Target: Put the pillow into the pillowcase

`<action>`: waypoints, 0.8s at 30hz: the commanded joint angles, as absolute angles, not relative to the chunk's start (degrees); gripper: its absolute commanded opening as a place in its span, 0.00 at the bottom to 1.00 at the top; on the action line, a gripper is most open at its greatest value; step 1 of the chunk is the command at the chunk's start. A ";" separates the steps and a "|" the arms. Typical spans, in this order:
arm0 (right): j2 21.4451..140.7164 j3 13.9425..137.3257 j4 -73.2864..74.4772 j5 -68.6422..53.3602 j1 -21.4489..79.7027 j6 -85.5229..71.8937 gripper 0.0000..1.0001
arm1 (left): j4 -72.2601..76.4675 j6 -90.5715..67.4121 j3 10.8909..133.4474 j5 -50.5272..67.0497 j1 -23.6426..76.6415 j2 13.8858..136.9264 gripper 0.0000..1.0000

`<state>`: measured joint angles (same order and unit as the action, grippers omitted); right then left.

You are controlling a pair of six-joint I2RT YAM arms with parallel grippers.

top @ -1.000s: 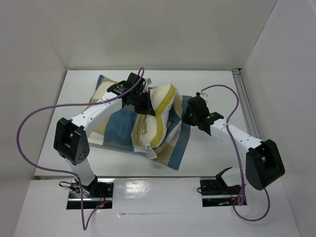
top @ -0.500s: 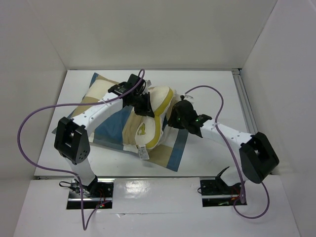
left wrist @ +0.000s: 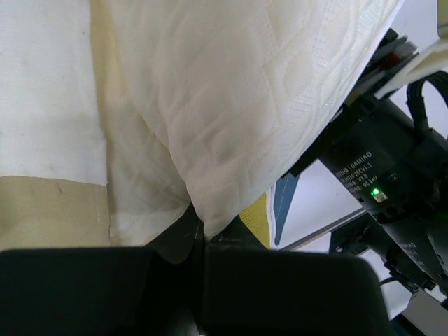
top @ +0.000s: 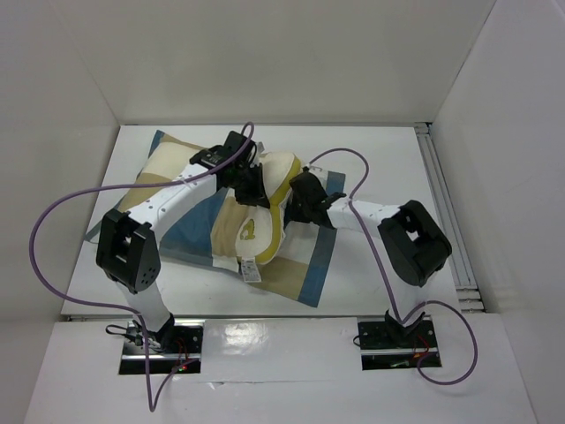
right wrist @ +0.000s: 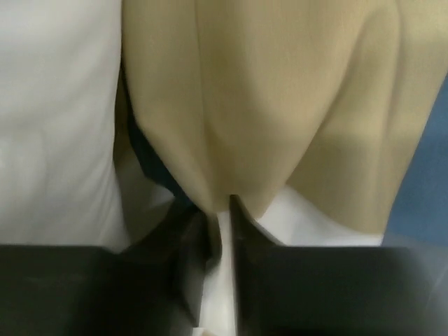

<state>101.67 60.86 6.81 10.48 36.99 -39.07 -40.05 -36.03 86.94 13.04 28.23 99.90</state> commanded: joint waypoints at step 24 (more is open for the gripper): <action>78.84 44.55 -3.44 5.10 21.45 -43.86 0.00 | -49.39 -29.00 87.61 3.08 28.64 95.89 0.36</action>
